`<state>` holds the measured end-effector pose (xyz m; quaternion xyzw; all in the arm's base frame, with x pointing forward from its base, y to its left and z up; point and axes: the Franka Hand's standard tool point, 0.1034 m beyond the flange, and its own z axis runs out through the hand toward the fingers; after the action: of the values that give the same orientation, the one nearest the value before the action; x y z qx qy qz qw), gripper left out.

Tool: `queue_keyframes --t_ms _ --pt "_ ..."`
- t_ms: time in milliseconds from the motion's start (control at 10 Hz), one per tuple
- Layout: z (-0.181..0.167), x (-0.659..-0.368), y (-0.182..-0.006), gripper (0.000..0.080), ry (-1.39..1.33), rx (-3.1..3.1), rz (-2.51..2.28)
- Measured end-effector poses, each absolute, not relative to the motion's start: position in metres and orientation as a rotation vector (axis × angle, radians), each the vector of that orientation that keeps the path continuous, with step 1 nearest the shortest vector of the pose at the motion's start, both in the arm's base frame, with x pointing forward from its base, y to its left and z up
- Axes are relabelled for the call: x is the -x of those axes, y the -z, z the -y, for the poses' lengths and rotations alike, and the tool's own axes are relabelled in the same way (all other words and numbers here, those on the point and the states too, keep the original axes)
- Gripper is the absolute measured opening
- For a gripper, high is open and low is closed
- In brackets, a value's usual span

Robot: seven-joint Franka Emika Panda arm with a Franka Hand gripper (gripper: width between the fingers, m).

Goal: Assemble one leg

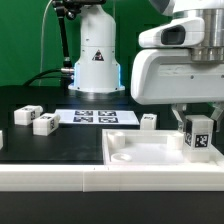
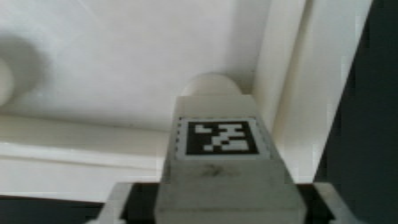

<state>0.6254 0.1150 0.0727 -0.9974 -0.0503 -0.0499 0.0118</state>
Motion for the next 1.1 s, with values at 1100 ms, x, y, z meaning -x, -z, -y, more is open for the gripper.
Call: queue_keyframes --t_ms 1100 --pt "-0.1172 -0.6226 -0.0712 0.0291 0.066 2.623 -1.567"
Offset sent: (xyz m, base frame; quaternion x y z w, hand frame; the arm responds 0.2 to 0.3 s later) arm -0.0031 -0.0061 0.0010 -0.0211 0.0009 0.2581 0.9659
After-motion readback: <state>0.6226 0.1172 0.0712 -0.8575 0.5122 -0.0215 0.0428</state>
